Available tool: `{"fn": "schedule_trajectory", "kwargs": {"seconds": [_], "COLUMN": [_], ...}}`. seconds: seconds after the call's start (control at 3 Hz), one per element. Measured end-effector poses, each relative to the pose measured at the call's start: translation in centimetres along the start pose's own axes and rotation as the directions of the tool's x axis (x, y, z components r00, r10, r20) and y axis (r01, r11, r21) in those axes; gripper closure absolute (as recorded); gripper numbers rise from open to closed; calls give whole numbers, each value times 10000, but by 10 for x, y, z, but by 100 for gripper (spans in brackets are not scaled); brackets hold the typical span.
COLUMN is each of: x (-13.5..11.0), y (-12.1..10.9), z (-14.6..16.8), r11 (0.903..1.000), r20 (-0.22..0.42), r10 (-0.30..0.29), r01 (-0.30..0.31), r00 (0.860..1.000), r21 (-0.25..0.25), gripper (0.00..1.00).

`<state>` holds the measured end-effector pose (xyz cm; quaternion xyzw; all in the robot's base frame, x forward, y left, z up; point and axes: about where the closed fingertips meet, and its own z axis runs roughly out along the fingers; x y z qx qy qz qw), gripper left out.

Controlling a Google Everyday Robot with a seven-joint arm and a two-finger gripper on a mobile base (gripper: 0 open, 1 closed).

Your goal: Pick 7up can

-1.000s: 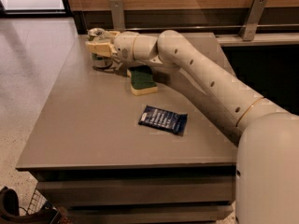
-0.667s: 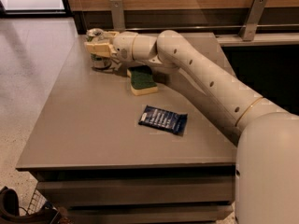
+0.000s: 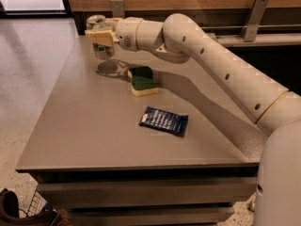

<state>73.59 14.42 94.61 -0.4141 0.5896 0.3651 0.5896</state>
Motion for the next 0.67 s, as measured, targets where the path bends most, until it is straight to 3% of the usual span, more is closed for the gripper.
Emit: {"fn": "schedule_trajectory", "kwargs": {"seconds": [0.33, 0.67], "x": [-59, -102], "y": [17, 28], "z": [-24, -36], "r11": [9952, 9860], "r20": [-409, -568], "r10": [-677, -1234], "r01": [704, 1289], "r00": [9969, 9907], "r21": [676, 1061], "gripper": [100, 100]}}
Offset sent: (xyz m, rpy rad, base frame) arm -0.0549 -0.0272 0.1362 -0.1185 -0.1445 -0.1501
